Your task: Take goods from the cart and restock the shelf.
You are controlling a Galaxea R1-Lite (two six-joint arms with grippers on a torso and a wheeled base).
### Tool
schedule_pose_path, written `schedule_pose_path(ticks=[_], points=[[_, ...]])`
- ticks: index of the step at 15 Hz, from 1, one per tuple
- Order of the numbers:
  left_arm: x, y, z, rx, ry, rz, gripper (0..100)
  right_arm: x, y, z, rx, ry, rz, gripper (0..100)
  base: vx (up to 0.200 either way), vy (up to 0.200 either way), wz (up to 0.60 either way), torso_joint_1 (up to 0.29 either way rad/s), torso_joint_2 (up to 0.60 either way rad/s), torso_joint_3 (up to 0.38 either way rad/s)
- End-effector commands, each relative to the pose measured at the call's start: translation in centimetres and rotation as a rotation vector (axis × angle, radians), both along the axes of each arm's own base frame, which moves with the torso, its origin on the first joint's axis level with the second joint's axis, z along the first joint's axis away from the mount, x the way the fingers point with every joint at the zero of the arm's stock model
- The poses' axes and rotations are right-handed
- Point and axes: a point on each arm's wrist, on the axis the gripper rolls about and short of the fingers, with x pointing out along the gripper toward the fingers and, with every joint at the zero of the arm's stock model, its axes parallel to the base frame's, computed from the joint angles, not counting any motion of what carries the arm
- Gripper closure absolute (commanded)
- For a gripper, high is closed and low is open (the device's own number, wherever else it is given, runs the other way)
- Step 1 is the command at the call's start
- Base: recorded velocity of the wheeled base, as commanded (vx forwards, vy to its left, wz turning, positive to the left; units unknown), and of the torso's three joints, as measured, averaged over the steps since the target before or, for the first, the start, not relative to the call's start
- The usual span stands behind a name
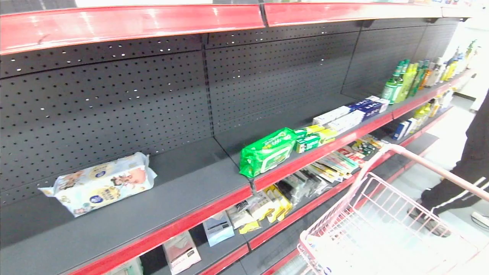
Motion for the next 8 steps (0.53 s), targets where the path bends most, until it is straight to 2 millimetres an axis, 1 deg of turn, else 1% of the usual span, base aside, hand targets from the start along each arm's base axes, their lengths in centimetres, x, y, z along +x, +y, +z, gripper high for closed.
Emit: schedule_pose_path(ticks=[1, 4, 8], points=[[0.01, 0.00, 0.01, 0.000, 0.000, 0.000, 0, 0.00, 0.00, 0.02, 0.001, 0.001, 0.000, 0, 0.000, 0.000, -0.60, 0.002, 0.00, 0.002], [0.01, 0.00, 0.01, 0.000, 0.000, 0.000, 0, 0.00, 0.00, 0.04, 0.001, -0.001, 0.000, 0, 0.000, 0.000, -0.60, 0.002, 0.01, 0.002], [-0.01, 0.00, 0.05, 0.000, -0.001, 0.000, 0, 0.03, 0.00, 0.03, -0.002, 0.005, 0.008, 0, 0.000, 0.000, 0.00, 0.000, 0.00, 0.000]])
